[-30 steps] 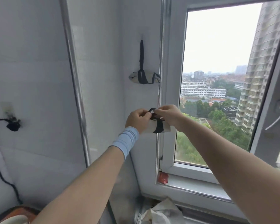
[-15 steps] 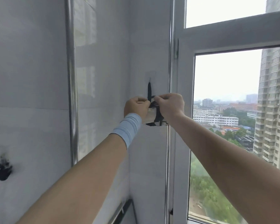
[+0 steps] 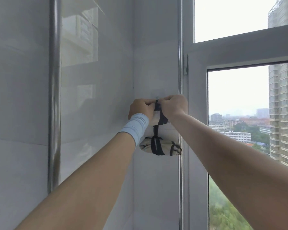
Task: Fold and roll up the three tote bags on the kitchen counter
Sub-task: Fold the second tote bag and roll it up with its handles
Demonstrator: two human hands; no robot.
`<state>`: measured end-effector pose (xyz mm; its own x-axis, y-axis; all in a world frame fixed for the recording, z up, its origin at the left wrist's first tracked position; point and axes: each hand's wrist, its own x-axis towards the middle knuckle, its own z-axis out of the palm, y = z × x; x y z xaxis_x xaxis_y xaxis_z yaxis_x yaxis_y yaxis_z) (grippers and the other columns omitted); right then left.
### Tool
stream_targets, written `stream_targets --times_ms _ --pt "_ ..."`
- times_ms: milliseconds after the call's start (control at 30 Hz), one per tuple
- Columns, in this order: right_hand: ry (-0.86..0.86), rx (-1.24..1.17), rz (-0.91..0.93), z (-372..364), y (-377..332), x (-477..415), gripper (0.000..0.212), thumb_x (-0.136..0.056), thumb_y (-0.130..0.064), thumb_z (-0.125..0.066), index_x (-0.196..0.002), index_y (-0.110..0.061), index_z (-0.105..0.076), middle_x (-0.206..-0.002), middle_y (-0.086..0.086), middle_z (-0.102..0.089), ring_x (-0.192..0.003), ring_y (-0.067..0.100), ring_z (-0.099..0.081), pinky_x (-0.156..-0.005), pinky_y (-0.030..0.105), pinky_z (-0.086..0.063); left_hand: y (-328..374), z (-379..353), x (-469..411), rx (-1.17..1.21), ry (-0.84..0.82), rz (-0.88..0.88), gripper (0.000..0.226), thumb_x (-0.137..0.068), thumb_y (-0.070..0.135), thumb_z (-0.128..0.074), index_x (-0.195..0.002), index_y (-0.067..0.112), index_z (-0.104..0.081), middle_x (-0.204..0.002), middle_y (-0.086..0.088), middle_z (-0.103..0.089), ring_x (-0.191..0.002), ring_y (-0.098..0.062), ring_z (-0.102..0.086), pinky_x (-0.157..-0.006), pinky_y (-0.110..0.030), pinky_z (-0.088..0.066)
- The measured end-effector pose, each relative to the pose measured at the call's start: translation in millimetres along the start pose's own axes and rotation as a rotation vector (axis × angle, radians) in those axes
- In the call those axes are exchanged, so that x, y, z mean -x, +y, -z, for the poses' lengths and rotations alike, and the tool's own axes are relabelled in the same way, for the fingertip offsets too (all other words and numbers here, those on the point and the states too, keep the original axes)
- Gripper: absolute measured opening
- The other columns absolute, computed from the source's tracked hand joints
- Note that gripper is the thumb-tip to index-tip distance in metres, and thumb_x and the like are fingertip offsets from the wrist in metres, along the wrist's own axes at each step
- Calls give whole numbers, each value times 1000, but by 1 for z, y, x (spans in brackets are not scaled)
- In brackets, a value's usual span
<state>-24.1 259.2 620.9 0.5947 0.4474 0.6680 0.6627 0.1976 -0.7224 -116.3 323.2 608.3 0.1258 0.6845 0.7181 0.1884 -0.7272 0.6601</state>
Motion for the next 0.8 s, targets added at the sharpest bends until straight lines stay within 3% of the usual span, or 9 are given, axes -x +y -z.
stream_targets --times_ms 267,367,433,533,633,700,800 --pt "42 17 70 -8 -6 -3 23 -85 -24 -61 -64 -20 -72 -60 -3 -65 -58 16 -63 -45 22 -43 -6 5 -13 92 29 -52 22 -85 26 -60 -96 35 -77 -103 13 -73 -94 -10 -67 -87 -25 -54" --pt "-9 108 21 -5 -4 -2 21 -80 -18 -62 -64 -12 -73 -53 1 -61 -49 17 -57 -40 18 -36 -9 2 -15 20 -48 -14 22 -85 24 -59 -93 33 -77 -100 11 -74 -91 -13 -68 -85 -28 -55" --pt "-35 145 20 -4 -2 2 23 -81 -17 -61 -62 -10 -73 -52 3 -61 -49 18 -57 -41 20 -40 -13 2 -12 22 -96 17 20 -86 23 -60 -92 32 -77 -100 9 -74 -91 -14 -68 -85 -28 -55" --pt "-67 189 63 -6 6 11 35 -87 -24 -59 -54 -16 -65 -50 -1 -58 -51 16 -55 -43 23 -35 -22 2 -3 5 -92 4 18 -86 19 -58 -84 33 -69 -95 7 -72 -88 -16 -66 -83 -29 -54" --pt "-103 218 116 -6 18 24 44 -93 -22 -54 -49 -16 -50 -47 -2 -48 -50 17 -46 -46 27 -30 -33 3 13 -30 -76 -32 9 -91 22 -53 -88 22 -62 -89 3 -66 -85 -18 -62 -79 -30 -50" --pt "-107 204 144 -3 28 32 44 -94 -18 -50 -51 -13 -42 -49 1 -41 -50 18 -37 -48 31 -26 -39 5 22 -65 -101 -100 24 -94 27 -50 -80 14 -62 -79 -1 -65 -79 -22 -60 -71 -30 -47" --pt "-76 179 187 -1 40 43 45 -96 -20 -49 -53 -11 -40 -51 1 -38 -51 18 -33 -49 32 -23 -45 6 36 -112 -126 -164 39 -96 26 -48 -59 17 -49 -58 1 -49 -64 -20 -47 -58 -29 -33"
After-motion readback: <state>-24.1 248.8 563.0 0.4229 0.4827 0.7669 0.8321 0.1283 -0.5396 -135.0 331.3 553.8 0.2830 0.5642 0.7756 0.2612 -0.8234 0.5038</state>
